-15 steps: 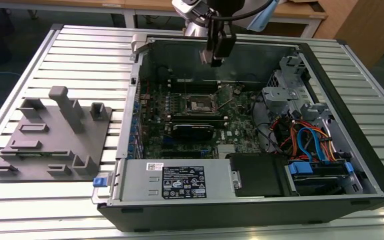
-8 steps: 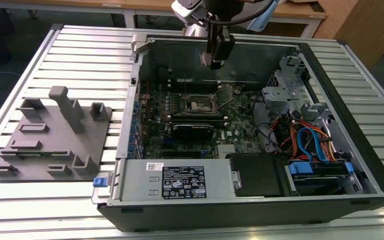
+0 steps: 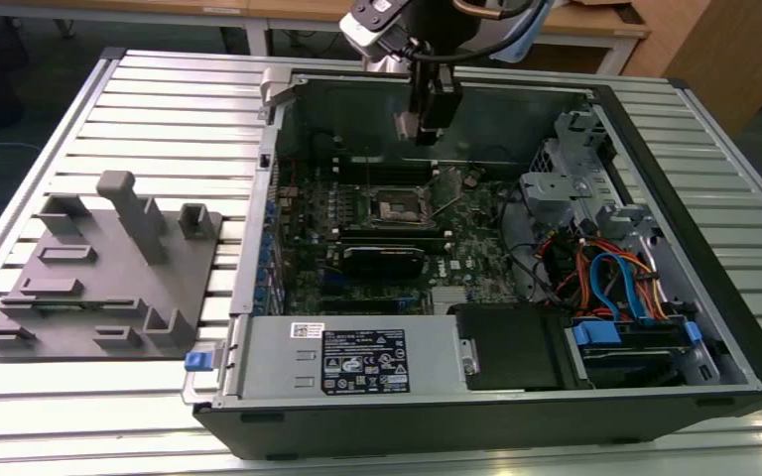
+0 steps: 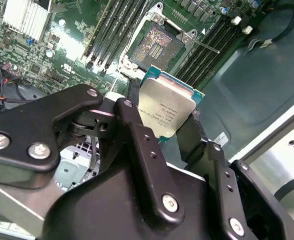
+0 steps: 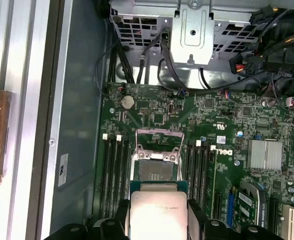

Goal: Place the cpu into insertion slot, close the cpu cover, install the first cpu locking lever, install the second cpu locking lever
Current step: 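Place the cpu into insertion slot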

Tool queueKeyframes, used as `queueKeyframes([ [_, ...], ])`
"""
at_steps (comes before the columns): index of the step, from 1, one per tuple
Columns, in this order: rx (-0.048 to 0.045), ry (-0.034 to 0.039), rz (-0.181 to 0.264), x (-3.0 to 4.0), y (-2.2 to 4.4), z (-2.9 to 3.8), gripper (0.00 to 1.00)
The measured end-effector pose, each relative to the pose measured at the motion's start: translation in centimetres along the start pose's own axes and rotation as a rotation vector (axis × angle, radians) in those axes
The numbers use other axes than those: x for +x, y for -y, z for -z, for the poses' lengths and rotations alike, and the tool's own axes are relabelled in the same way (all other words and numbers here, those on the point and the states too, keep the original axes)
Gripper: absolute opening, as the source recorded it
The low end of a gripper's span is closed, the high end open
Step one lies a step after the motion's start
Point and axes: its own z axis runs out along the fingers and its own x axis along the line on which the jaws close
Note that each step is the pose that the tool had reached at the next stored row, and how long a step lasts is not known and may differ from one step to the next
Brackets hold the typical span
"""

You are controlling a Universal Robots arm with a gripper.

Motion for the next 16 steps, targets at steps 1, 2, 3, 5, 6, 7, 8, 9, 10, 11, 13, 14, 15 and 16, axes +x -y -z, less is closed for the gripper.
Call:
queueKeyframes([
  [1, 0.0, 0.0001, -0.001, 0.0, 0.0, -0.12, 0.54],
  [2, 0.0, 0.0002, -0.002, -0.01, 0.01, -0.24, 0.54],
  [3, 0.0, 0.0003, -0.003, -0.01, 0.01, -0.34, 0.54],
  [5, 0.0011, 0.0004, -0.005, -0.01, 0.01, -0.46, 0.54],
  [6, 0.0017, 0.0006, -0.006, -0.02, 0.02, -0.48, 0.54],
  [7, 0.0019, 0.0006, -0.006, -0.02, 0.02, -0.48, 0.54],
  [8, 0.0019, 0.0005, -0.006, -0.02, 0.01, -0.49, 0.54],
  [9, 0.0019, 0.0004, -0.006, -0.02, 0.01, -0.5, 0.54],
  [10, 0.0018, 0.0003, -0.006, -0.02, 0.01, -0.51, 0.54],
  [11, 0.0018, 0.0003, -0.006, -0.02, 0.01, -0.51, 0.54],
  [13, 0.0016, 0.0, -0.006, -0.02, 0.01, -0.57, 0.54],
  [14, 0.0017, 0.0001, -0.006, -0.02, 0.01, -0.6, 0.54],
  [15, 0.0018, 0.0003, -0.006, -0.03, 0.01, -0.64, 0.54],
  [16, 0.0018, 0.0004, -0.006, -0.03, 0.01, -0.69, 0.54],
])
